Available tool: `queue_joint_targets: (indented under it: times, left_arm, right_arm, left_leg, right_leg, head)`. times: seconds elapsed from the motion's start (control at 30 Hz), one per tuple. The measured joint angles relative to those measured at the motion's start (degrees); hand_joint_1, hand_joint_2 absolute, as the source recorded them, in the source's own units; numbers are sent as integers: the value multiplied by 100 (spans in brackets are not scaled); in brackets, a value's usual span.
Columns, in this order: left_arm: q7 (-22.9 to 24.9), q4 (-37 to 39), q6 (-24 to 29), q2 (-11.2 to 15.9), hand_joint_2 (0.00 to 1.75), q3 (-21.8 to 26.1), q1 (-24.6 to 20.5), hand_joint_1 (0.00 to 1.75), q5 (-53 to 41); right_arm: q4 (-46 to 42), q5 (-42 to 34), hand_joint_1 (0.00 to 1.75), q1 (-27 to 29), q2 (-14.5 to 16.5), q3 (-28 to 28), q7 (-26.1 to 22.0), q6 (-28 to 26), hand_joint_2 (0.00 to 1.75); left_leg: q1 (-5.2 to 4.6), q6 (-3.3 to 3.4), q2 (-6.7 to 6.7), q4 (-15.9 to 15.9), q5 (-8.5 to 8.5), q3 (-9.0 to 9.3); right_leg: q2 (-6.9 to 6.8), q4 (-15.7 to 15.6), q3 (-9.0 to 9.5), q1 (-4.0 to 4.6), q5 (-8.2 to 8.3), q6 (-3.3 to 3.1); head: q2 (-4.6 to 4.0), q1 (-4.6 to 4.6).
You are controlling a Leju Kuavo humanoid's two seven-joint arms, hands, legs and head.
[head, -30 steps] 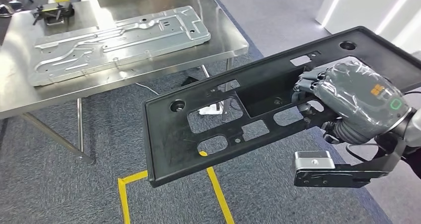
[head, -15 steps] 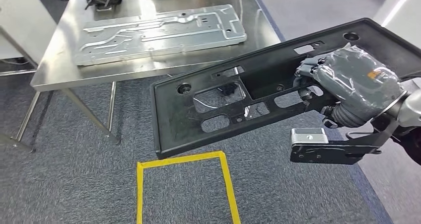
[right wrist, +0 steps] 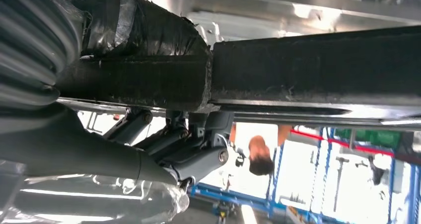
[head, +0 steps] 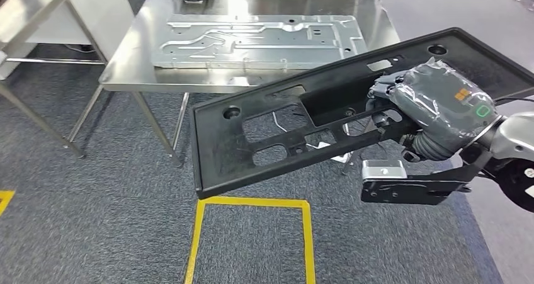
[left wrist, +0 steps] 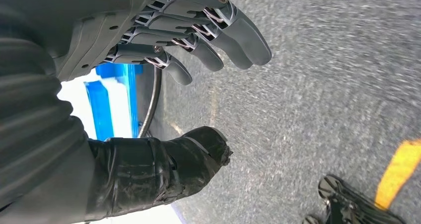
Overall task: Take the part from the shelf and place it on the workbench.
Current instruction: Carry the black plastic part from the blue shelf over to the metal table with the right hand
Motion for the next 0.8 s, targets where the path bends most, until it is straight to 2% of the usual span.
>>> queue_joint_targets:
  times: [0.03,0.07,0.1,0.13,0.17,0.2,0.23,0.27,0.3,0.33,0.37,0.4,0.47,0.53,0.67,0.8]
  left_arm:
    - [-30,0,-2,0,175,-4,-6,0,-4]
    - [-49,0,-2,0,175,-8,-7,0,-15]
    - [-54,-1,-3,1,175,-12,0,0,-28]
    - [-52,0,-7,-2,175,-15,14,0,-41]
    - [-47,1,-13,-2,175,-18,24,0,-52]
    - [-42,1,-22,-1,175,-20,24,0,-60]
    - [-39,2,-36,-1,175,-22,14,0,-64]
    - [-42,2,-51,0,175,-23,1,0,-71]
    - [-49,2,-69,-1,175,-25,-5,0,-79]
    - [-60,2,-85,-3,175,-26,-5,0,-92]
    - [-73,2,-96,-4,175,-26,0,0,-107]
    - [-88,2,-109,-1,175,-30,6,0,-122]
    - [-121,2,-139,15,175,-53,15,0,-153]
    - [-137,2,-159,40,175,-86,24,0,-188]
    - [-15,2,-20,80,175,-106,39,0,-235]
    - [39,2,23,123,175,-120,35,0,-234]
  right_arm:
    - [16,72,175,-2,46,26,23,-27,175]
    - [38,140,175,-5,99,55,47,-41,175]
    - [67,204,175,-9,151,79,72,-45,175]
    - [102,263,175,-14,209,104,92,-46,175]
    - [141,307,175,-20,265,124,106,-47,175]
    - [185,326,175,-27,310,135,113,-46,175]
    - [232,317,175,-31,347,140,112,-48,175]
    - [288,291,175,-29,374,144,109,-51,175]
    - [351,260,175,-19,396,151,107,-53,175]
    - [412,236,175,3,415,159,107,-56,175]
    - [471,219,175,30,429,167,108,-55,175]
    - [527,202,175,55,439,174,113,-49,175]
    - [634,148,175,88,453,179,144,-7,175]
    - [727,69,175,124,453,179,187,72,175]
    - [855,-28,175,269,425,172,190,157,175]
    - [987,23,175,337,428,171,150,137,175]
  left_leg:
    - [8,-37,-65,13,2,-29]
    - [17,-76,-129,9,15,-56]
    - [34,-113,-187,-9,35,-68]
    - [46,-146,-149,6,33,-84]
    - [40,-178,-26,85,-18,-129]
    - [37,-207,152,268,-125,-219]
    - [36,-234,362,567,-282,-365]
    - [40,-261,502,924,-451,-546]
    - [54,-281,570,1247,-572,-712]
    - [66,-295,606,1437,-606,-812]
    - [75,-303,622,1427,-537,-810]
    - [81,-304,630,1199,-380,-694]
    - [72,-286,644,445,-58,-285]
    - [56,-236,643,-11,58,-46]
    - [58,-221,621,-57,66,-40]
    - [47,-171,621,-50,41,-35]
  right_leg:
    - [98,-142,64,-7,18,-20]
    - [108,-174,86,1,-2,-48]
    - [40,-183,95,7,10,-87]
    - [-25,-210,114,9,26,-129]
    - [-90,-240,136,5,39,-166]
    - [-149,-267,155,-2,52,-199]
    - [-206,-282,167,-1,56,-220]
    - [-260,-284,171,5,52,-232]
    - [-308,-282,172,9,47,-239]
    - [-352,-281,176,11,41,-240]
    - [-391,-279,182,11,31,-237]
    - [-425,-277,193,9,20,-229]
    - [-479,-274,217,14,-13,-188]
    - [-510,-266,227,42,-46,-142]
    - [-522,-300,244,84,-28,-285]
    - [-522,-369,287,83,-16,-226]
  head:
    - [0,1]
    - [0,0]
    - [0,0]
    - [0,1]
    - [0,-16]
    - [0,-31]
    - [0,-46]
    - [0,-58]
    - [0,-58]
    - [0,-58]
    - [0,-58]
    - [0,-58]
    - [0,-59]
    - [0,-54]
    - [0,-40]
    - [0,-37]
